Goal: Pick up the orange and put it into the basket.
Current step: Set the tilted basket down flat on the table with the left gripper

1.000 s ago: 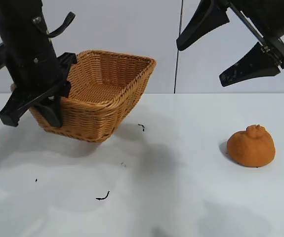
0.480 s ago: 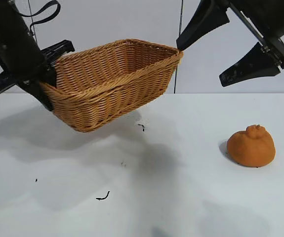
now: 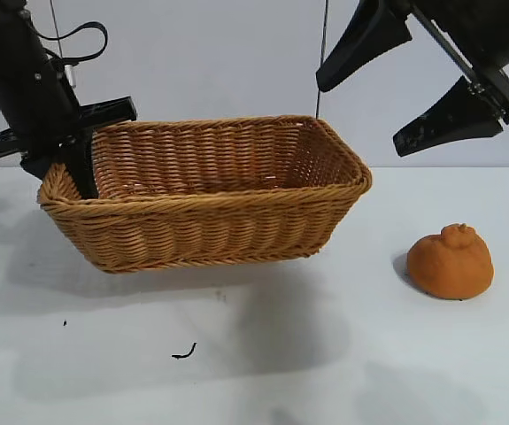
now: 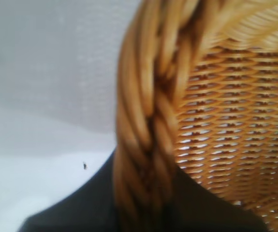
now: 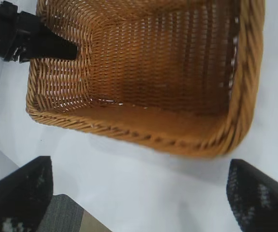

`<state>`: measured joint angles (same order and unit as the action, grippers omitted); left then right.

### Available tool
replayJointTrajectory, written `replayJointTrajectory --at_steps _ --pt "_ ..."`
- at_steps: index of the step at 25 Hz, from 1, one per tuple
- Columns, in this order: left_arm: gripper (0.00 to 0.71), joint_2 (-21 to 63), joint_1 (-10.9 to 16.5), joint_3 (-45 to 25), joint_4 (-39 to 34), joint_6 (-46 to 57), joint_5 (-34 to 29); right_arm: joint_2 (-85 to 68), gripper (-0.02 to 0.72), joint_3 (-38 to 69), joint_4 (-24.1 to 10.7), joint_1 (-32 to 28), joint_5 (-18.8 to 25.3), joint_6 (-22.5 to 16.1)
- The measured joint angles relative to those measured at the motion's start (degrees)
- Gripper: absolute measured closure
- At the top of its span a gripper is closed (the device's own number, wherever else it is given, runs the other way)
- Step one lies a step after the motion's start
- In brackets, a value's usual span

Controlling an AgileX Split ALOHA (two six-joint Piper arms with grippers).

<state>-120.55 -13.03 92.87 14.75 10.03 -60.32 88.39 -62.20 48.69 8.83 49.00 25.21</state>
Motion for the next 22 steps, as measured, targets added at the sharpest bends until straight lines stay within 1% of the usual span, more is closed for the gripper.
replayJointTrajectory --at_steps 6,14,20,21,22 --pt "0.617 -1.3 0.0 0.05 0.11 -0.27 1.9 0.0 0.008 0.0 0.0 0.0 0.0 0.0" --pt "0.617 -7.55 0.0 0.06 0.46 -2.79 2.81 0.0 0.008 0.0 0.0 0.0 0.0 0.0" --pt "0.617 -7.6 0.0 0.11 0.58 -3.0 2.97 0.0 0.008 0.0 -0.18 0.0 0.0 0.0" --pt "0.611 -7.6 0.0 0.11 0.58 -3.07 2.97 0.0 0.008 0.0 -0.18 0.0 0.0 0.0" --pt "0.585 -7.66 0.0 0.11 0.62 -3.12 2.97 0.0 0.008 0.0 -0.18 0.0 0.0 0.0"
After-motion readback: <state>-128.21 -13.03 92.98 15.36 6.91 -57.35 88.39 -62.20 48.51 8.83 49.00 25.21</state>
